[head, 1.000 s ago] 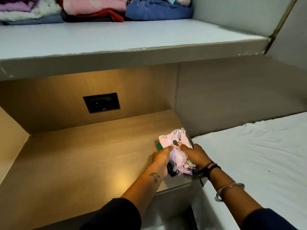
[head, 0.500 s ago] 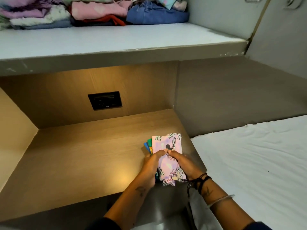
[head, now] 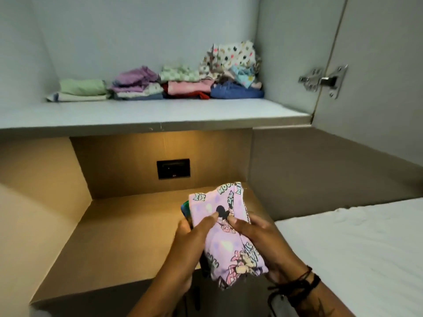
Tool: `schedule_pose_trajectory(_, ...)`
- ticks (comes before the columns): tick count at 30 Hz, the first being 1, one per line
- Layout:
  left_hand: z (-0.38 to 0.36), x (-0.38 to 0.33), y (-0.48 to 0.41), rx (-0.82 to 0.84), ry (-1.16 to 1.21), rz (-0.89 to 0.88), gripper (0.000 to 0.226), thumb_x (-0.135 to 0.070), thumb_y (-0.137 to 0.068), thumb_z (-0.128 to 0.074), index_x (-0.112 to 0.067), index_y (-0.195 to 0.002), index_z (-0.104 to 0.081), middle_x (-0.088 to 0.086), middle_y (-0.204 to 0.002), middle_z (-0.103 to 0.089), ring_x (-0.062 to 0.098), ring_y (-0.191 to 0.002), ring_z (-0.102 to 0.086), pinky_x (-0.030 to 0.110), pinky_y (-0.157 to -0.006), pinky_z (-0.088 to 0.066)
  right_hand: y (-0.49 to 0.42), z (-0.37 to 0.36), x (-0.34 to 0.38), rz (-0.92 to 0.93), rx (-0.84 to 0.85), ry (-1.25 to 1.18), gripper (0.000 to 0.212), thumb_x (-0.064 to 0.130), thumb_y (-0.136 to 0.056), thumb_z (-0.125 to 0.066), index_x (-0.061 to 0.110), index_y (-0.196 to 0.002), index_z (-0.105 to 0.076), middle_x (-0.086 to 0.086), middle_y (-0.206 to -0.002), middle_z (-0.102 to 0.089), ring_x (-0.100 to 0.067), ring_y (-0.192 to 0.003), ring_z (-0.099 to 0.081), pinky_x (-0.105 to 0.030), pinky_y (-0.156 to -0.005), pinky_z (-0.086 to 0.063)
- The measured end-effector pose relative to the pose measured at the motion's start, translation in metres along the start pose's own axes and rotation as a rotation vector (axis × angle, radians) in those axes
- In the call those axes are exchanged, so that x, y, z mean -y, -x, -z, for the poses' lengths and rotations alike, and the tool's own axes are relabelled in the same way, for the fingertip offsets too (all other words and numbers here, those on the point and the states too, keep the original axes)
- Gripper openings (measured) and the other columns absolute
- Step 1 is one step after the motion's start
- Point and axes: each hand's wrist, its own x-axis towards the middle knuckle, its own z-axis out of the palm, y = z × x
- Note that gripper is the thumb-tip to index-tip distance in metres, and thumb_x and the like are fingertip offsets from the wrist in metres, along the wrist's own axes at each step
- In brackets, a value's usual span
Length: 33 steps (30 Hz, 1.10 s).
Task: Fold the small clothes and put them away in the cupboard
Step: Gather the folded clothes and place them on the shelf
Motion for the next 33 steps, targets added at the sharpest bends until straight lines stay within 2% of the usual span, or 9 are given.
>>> schedule_pose_trajectory(7, -0.028, -0.132, 0.029, 0.111, -0.135, -0.525, 0.038, -0.029, -0.090, -0.067, -0.027, -0.127, -0.056, -0.006, -0.119, -0.071, 0.013, -0.104, -0.071, 0.036, -0.084, -0.060, 0.033, -0.042, 0.140, 0.502, -0.108, 0.093, 0.032, 0.017, -0.083, -0.074, 0.013, -0.115, -0.068, -0.009, -0.106, -0.076, -0.026, -0.093, -0.074, -0.031, -0.070, -0.059)
schedule_pose_trajectory(11, -0.062, -0.207, -0.013, 0.069, -0.161, -0.626, 0.034, -0.027, -0.093, -0.060, -0.024, -0.127, -0.056, -0.002, -0.121, -0.070, 0.019, -0.105, -0.069, 0.039, -0.087, -0.059, 0.002, -0.043, 0.233, 0.599, -0.199, 0.153, 0.051, 0.014, -0.080, -0.078, 0.007, -0.125, -0.055, -0.006, -0.099, -0.077, -0.016, -0.082, -0.075, -0.022, -0.060, -0.057)
schedule_pose_trajectory(15, -0.099, -0.260, -0.082, 0.098, -0.059, -0.487, 0.030, -0.020, -0.095, -0.057, -0.014, -0.125, -0.059, 0.010, -0.117, -0.070, 0.025, -0.095, -0.069, 0.038, -0.080, -0.059, -0.063, -0.025, 0.301, 0.568, -0.318, 0.232, 0.044, 0.010, -0.075, -0.081, -0.001, -0.113, -0.061, -0.008, -0.098, -0.073, -0.023, -0.083, -0.073, -0.035, -0.073, -0.059)
schedule_pose_trajectory(19, -0.122, -0.276, -0.147, 0.157, -0.052, -0.301, 0.027, -0.024, -0.100, -0.051, -0.010, -0.122, -0.059, 0.011, -0.099, -0.071, 0.025, -0.079, -0.067, 0.039, -0.075, -0.057, -0.137, 0.006, 0.326, 0.474, -0.407, 0.360, 0.034, 0.022, -0.069, -0.087, 0.004, -0.086, -0.064, -0.009, -0.080, -0.062, -0.011, -0.056, -0.062, -0.020, -0.053, -0.048)
schedule_pose_trajectory(22, -0.134, -0.279, -0.191, 0.246, -0.060, -0.175, 0.024, -0.022, -0.102, -0.046, -0.007, -0.116, -0.057, 0.015, -0.100, -0.068, 0.028, -0.088, -0.065, 0.046, -0.089, -0.055, -0.192, 0.036, 0.332, 0.367, -0.435, 0.367, 0.051, 0.023, -0.067, -0.088, -0.004, -0.105, -0.068, -0.014, -0.104, -0.072, -0.022, -0.085, -0.070, -0.034, -0.080, -0.058)
schedule_pose_trajectory(24, -0.140, -0.278, -0.212, 0.267, -0.071, -0.097, 0.018, -0.014, -0.102, -0.044, -0.002, -0.110, -0.054, 0.018, -0.099, -0.065, 0.029, -0.088, -0.063, 0.045, -0.097, -0.052, -0.219, 0.050, 0.332, 0.292, -0.465, 0.463, 0.048, 0.020, -0.078, -0.078, -0.002, -0.119, -0.063, -0.018, -0.121, -0.067, -0.025, -0.095, -0.064, -0.033, -0.082, -0.055)
schedule_pose_trajectory(29, -0.163, -0.258, -0.247, 0.172, -0.202, -0.038, 0.019, -0.008, -0.100, -0.043, 0.001, -0.110, -0.057, 0.015, -0.085, -0.069, 0.024, -0.080, -0.063, 0.035, -0.077, -0.056, -0.250, 0.063, 0.317, 0.216, -0.528, 0.885, 0.036, 0.017, -0.101, -0.043, 0.000, -0.130, -0.055, -0.017, -0.139, -0.055, -0.030, -0.127, -0.053, -0.021, -0.083, -0.047)
schedule_pose_trajectory(31, -0.171, -0.251, -0.254, 0.112, -0.238, -0.064, 0.025, -0.013, -0.099, -0.046, 0.002, -0.115, -0.058, 0.019, -0.103, -0.073, 0.032, -0.100, -0.067, 0.043, -0.091, -0.057, -0.252, 0.064, 0.316, 0.195, -0.517, 0.975, 0.037, 0.016, -0.099, -0.046, -0.004, -0.130, -0.054, -0.020, -0.138, -0.055, -0.033, -0.126, -0.053, -0.020, -0.076, -0.047)
schedule_pose_trajectory(33, -0.176, -0.252, -0.257, 0.024, -0.233, -0.116, 0.034, -0.017, -0.096, -0.054, 0.001, -0.124, -0.056, 0.019, -0.123, -0.065, 0.035, -0.114, -0.061, 0.048, -0.101, -0.050, -0.252, 0.062, 0.321, 0.219, -0.522, 1.068, 0.038, 0.018, -0.101, -0.043, -0.003, -0.131, -0.053, -0.020, -0.140, -0.053, -0.033, -0.127, -0.051, -0.029, -0.093, -0.045)
